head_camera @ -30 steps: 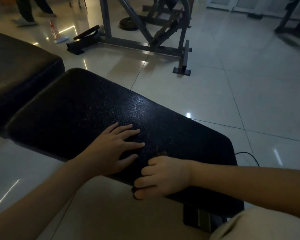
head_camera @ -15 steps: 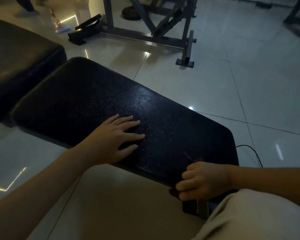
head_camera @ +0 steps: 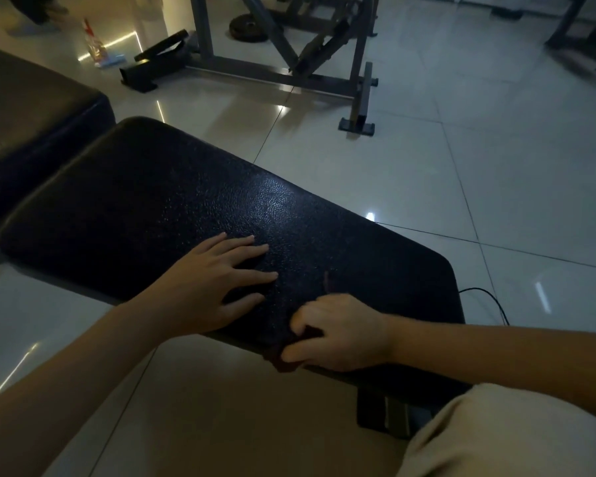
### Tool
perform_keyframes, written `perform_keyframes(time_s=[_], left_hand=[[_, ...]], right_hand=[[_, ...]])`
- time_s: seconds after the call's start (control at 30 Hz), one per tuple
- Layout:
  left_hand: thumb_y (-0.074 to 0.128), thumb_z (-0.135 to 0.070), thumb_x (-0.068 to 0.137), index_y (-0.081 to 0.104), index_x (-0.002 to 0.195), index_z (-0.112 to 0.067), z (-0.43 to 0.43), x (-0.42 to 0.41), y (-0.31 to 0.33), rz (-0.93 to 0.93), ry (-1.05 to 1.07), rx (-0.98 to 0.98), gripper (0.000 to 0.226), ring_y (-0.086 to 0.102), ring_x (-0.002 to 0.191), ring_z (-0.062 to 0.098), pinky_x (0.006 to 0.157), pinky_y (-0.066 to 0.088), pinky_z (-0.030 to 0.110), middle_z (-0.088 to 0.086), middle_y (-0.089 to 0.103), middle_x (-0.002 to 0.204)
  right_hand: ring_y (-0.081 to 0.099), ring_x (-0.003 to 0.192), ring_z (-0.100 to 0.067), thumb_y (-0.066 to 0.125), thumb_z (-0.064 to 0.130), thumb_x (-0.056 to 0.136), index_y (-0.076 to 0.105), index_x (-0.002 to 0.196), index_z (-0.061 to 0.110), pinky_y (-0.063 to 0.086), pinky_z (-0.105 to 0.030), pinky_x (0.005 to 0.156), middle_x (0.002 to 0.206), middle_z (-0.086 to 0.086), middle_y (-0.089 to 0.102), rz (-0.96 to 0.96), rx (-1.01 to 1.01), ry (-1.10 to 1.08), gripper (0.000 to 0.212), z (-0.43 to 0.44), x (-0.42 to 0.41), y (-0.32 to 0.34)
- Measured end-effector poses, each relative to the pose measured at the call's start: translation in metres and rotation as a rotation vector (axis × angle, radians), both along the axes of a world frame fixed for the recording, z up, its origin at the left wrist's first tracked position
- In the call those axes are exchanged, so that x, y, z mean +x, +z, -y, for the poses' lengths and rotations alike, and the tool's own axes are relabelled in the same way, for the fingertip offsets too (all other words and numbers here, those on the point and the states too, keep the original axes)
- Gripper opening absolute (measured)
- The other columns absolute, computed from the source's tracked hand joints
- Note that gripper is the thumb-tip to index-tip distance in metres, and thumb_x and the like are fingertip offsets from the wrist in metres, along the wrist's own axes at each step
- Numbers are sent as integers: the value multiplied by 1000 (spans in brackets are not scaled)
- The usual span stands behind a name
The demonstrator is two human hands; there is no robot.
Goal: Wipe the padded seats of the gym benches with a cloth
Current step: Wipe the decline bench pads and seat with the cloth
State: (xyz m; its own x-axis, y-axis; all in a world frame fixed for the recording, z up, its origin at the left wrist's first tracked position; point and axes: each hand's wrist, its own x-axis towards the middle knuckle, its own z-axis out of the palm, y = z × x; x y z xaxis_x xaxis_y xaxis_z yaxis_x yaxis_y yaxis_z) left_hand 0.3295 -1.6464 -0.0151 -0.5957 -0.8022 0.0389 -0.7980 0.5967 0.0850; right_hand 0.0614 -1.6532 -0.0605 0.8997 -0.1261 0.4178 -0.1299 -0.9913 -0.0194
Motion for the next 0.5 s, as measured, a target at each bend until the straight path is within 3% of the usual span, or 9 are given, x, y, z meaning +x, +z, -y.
perform_keyframes(time_s=[0.07,0.17,0.23,0.3,0.37,0.43,0.5], left_hand=[[32,-59,93,55,134,-44,-1,0,-1,-10,-1,-7,49,29,145,15,118,15,41,-4,41,152],[32,-59,93,54,133,-44,2,-1,1,-4,-2,-4,48,30,144,15,117,16,40,-4,42,151],[30,-61,92,51,137,-45,5,-2,4,11,-5,12,52,26,146,13,118,12,38,-6,39,153],[28,-62,92,49,139,-44,7,-3,6,21,-11,18,54,23,147,12,118,8,36,-6,37,155],[26,-64,91,46,141,-44,9,-4,7,41,5,18,58,19,148,12,119,5,36,-6,34,156],[20,-69,87,38,146,-43,13,-4,8,65,64,28,67,11,150,14,119,0,35,-6,25,160],[12,-73,81,29,150,-42,20,-2,12,65,167,52,78,5,151,15,118,-3,33,-3,17,163]], right_hand=[[51,75,-17,58,29,99,52,119,23,46,-32,57,100,-6,53,-23,77,-27,22,-7,-27,-8],[50,81,-12,55,35,100,56,116,25,44,-24,66,103,-1,48,-12,133,-160,19,1,-48,-16],[48,83,-8,54,41,98,61,112,25,46,-24,73,100,3,46,161,200,-436,22,29,-50,-21],[48,84,-5,58,42,94,67,112,22,52,-33,76,100,6,46,343,289,-790,28,66,-48,-20],[51,86,-8,61,38,94,67,116,20,53,-39,79,102,4,47,392,382,-1041,29,92,-42,-19],[56,91,-14,61,36,95,67,116,19,52,-36,83,104,1,51,416,445,-1106,27,96,-29,-20],[56,92,-15,62,36,95,68,111,18,49,-35,83,101,-1,55,471,447,-1038,25,76,-9,-18]])
